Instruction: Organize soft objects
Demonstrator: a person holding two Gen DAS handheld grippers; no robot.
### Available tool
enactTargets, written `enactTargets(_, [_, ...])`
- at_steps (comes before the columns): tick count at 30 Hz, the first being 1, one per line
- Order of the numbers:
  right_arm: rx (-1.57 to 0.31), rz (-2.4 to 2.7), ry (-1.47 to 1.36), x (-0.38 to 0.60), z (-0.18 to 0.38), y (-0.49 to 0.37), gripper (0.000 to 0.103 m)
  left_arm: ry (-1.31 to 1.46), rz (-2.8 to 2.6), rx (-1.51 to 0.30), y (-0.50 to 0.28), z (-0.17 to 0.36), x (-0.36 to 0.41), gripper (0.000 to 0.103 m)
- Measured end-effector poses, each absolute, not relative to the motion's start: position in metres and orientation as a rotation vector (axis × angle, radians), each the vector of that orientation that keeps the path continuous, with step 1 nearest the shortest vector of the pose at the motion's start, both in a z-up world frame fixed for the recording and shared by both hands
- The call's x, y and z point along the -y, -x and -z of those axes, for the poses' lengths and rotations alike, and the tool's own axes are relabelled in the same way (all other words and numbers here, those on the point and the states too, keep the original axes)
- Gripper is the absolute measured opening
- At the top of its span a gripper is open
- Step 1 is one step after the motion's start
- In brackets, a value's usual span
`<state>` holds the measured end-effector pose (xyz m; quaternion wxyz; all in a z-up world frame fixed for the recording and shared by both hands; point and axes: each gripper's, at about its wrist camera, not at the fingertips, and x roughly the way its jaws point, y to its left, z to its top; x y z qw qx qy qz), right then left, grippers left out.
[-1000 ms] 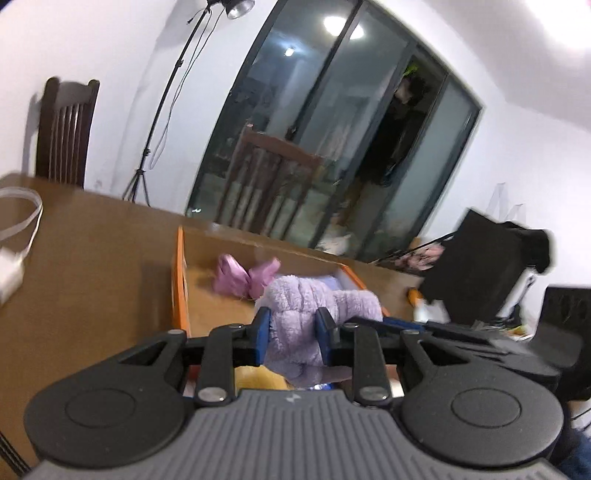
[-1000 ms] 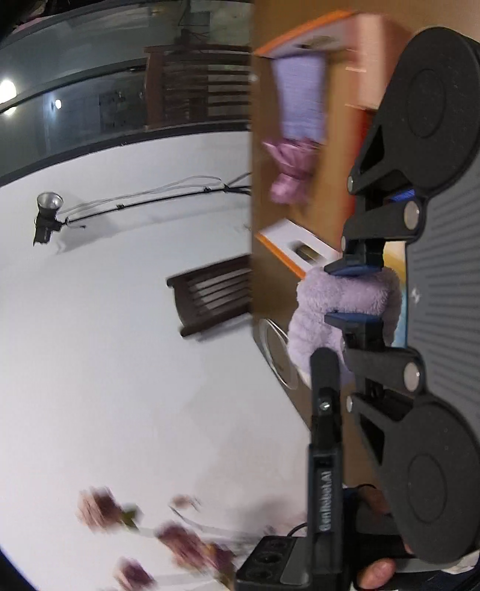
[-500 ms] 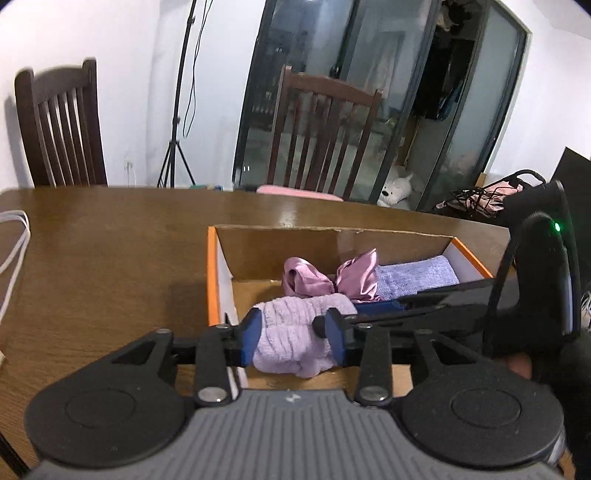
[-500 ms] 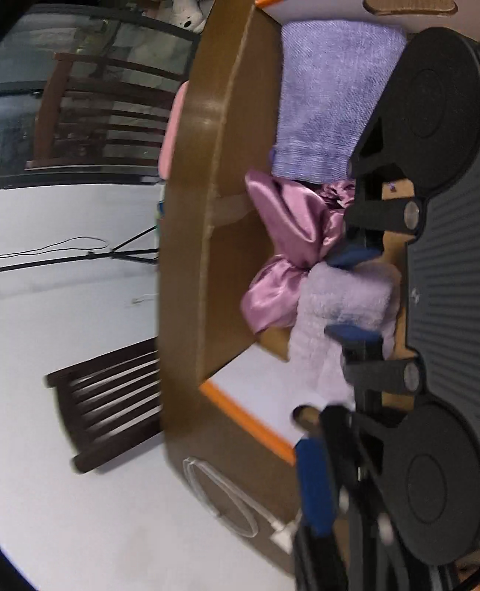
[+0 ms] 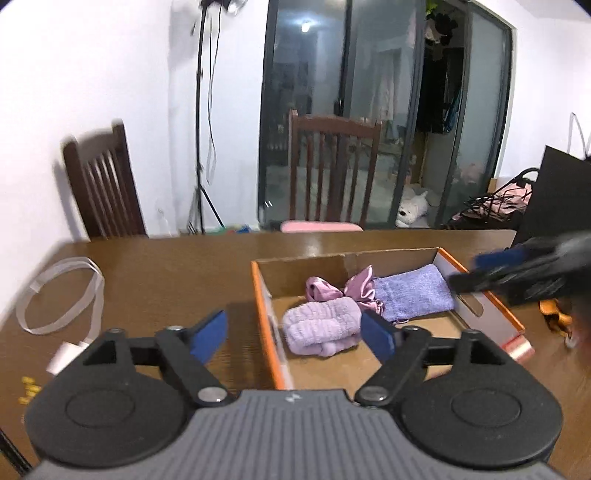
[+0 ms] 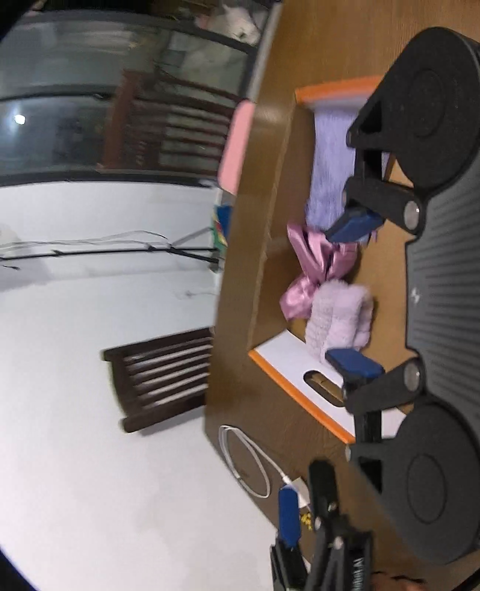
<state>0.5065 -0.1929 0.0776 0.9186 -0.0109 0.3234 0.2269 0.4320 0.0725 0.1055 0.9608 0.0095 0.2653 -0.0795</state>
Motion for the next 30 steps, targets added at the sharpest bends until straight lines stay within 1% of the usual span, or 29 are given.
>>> enactTargets(3, [-0.592, -0.427, 0.037, 0.230, -0.109, -0.466, 0.075, -0.061, 0.154, -0.480, -0.394, -0.122, -0.073, 0.090])
enactTargets(5, [-0.542, -0.404, 0.030, 0.254, -0.126, -0.439, 0.082, -0.077, 0.152, -0.449, -0.372, -0.134, -0.071, 0.091])
enactTargets(9, [-0.485, -0.380, 0.016, 0.284, -0.144, -0.400, 0.083, -0.074, 0.156, -0.419, -0.343, -0.149, -0.065, 0.094])
enactTargets(12, [-0.441, -0.378, 0.000, 0.296, -0.144, -0.368, 0.084, -0.063, 0.139, -0.398, -0.314, -0.146, -0.058, 0.095])
enactTargets(14, [-0.391, -0.389, 0.002, 0.299, -0.135, -0.339, 0.090, -0.048, 0.134, -0.381, -0.288, -0.136, -0.055, 0.098])
enactTargets(15, [-0.366, -0.397, 0.009, 0.299, -0.128, -0.323, 0.091, -0.035, 0.134, -0.374, -0.275, -0.130, -0.054, 0.099])
enactTargets(18, [-0.332, -0.423, 0.008, 0.300, -0.097, -0.275, 0.091, 0.010, 0.143, -0.359, -0.230, -0.104, -0.050, 0.101])
enactTargets(22, [-0.370, -0.439, -0.024, 0.296, -0.047, -0.230, 0.092, 0.017, 0.135, -0.382, -0.187, -0.064, -0.047, 0.103])
enactTargets(26, [-0.458, -0.455, -0.067, 0.290, -0.004, -0.206, 0.092, 0.046, 0.118, -0.506, -0.179, -0.031, -0.055, 0.103])
enactTargets(30, [-0.502, -0.500, -0.018, 0.270, 0.011, -0.211, 0.092, 0.058, 0.074, -0.543, -0.197, -0.021, -0.061, 0.103])
